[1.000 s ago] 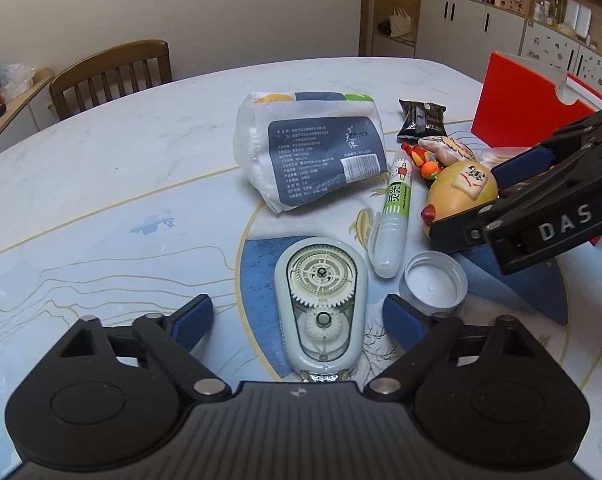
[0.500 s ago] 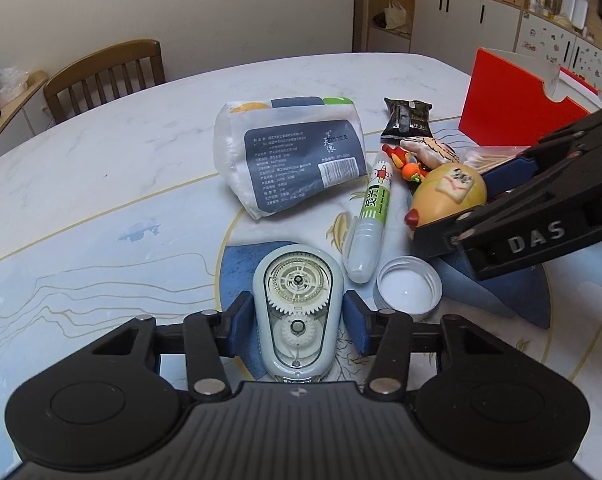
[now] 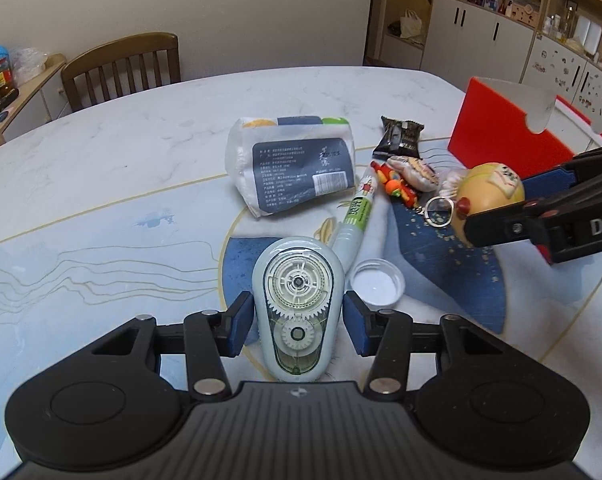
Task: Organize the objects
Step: 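Grasp the correction-tape dispenser with the left tool while the right tool grasps the yellow egg toy, then carry tape dispenser and egg toy into the shoebox and release both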
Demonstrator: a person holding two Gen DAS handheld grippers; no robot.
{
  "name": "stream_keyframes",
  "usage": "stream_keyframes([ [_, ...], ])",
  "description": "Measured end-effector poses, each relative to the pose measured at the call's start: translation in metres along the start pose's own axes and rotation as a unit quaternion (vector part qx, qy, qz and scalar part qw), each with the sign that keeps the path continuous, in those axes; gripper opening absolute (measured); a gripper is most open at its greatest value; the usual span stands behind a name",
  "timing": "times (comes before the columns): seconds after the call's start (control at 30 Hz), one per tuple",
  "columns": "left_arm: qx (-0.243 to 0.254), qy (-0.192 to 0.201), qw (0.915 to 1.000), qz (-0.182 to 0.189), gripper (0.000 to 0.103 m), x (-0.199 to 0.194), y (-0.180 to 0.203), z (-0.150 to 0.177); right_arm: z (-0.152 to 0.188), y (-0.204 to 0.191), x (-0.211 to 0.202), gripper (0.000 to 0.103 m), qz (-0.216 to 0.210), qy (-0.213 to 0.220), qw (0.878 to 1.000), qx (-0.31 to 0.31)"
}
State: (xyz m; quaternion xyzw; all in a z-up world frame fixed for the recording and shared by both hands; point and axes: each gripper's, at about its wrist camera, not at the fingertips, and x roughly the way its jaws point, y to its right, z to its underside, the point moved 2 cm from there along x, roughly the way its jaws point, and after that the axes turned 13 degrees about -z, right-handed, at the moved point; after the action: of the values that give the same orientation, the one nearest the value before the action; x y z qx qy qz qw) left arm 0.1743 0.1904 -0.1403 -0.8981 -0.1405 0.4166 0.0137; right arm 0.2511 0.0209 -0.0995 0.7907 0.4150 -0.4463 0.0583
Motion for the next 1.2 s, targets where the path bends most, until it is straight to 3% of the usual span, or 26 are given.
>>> stream_keyframes([
  [0.53,0.014,0.008,0.9997,0.019,0.047,-0.06,0.047,-0.024,0.01,0.033,-0.089,0.072,-0.016,0.045,0.999,-0.006],
  [0.87,0.034,0.036,0.9967,0.064,0.047,-0.086,0.104,-0.059,0.019,0.082,-0.134,0.072,0.006,0.074,0.997,0.006],
  [1.2,0.08,0.064,0.9914,0.082,0.047,-0.098,0.169,-0.096,0.036,0.142,-0.161,0.072,0.032,0.09,0.995,0.034],
])
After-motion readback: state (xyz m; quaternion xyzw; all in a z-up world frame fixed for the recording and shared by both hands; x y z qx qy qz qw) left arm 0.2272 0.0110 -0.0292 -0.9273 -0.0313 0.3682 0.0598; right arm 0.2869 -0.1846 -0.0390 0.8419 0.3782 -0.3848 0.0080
